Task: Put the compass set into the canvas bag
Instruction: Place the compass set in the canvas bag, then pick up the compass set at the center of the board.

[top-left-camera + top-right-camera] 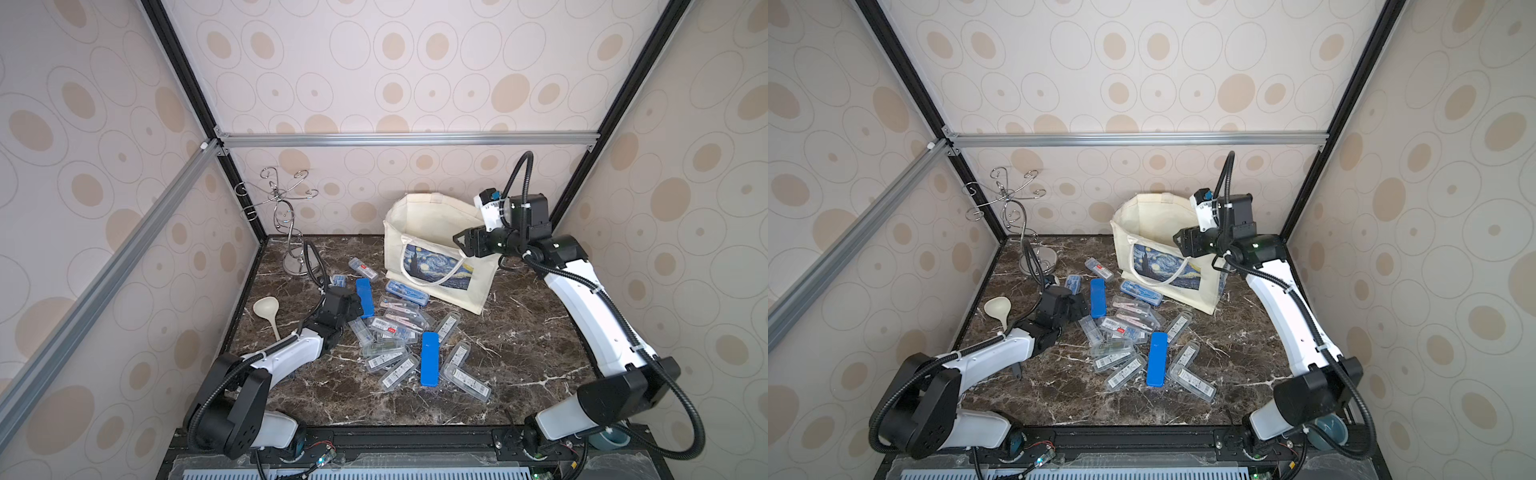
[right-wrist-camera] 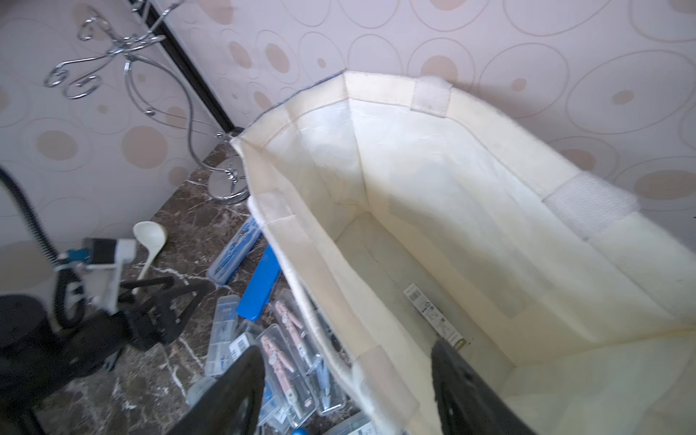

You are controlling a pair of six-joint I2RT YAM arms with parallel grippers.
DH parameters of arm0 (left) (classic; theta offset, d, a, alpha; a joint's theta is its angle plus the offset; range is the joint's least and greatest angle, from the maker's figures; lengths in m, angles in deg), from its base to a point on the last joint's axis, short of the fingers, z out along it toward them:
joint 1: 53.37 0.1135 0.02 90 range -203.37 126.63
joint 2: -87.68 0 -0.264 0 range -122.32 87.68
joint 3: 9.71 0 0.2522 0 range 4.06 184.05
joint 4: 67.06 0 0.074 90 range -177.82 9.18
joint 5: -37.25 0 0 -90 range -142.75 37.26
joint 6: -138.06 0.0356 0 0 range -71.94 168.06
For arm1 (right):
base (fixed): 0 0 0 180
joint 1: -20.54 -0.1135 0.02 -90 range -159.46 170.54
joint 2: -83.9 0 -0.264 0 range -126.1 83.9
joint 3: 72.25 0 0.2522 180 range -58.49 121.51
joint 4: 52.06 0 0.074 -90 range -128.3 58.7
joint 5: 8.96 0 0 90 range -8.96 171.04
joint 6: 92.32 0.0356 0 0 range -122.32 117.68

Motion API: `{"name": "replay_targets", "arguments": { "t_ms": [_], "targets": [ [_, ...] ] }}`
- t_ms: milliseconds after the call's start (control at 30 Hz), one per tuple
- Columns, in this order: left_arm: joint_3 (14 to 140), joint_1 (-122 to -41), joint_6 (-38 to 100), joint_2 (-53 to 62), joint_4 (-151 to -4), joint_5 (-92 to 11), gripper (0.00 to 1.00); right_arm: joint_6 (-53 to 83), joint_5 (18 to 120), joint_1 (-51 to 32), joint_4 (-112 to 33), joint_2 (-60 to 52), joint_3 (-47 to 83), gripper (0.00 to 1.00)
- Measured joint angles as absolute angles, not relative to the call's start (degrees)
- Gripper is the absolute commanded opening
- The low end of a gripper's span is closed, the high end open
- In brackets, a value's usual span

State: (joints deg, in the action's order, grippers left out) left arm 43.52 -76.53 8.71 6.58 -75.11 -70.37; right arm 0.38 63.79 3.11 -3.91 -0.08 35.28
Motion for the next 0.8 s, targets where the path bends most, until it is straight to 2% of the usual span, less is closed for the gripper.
{"name": "replay_targets", "arguments": {
  "t_ms": [133, 333, 500, 800],
  "targets": [
    [46.27, -74.32, 10.44, 1.77, -75.94, -69.37, 0.91, -0.67, 59.9, -1.02, -7.56, 7.02, 26.5, 0.75],
    [50.49, -70.76, 13.39, -4.7, -76.11, -67.36, 0.9, -4.49, 56.75, -9.78, -7.8, 11.0, 20.14, 0.76],
    [54.58, -68.88, 16.34, -9.83, -76.2, -66.09, 0.9, -5.63, 55.5, -14.61, -7.43, 10.74, 16.07, 0.76],
    [63.6, -67.39, 20.34, -20.09, -78.08, -62.88, 0.81, -5.67, 57.6, -20.86, -7.02, 4.29, 15.09, 0.76]
  ]
}}
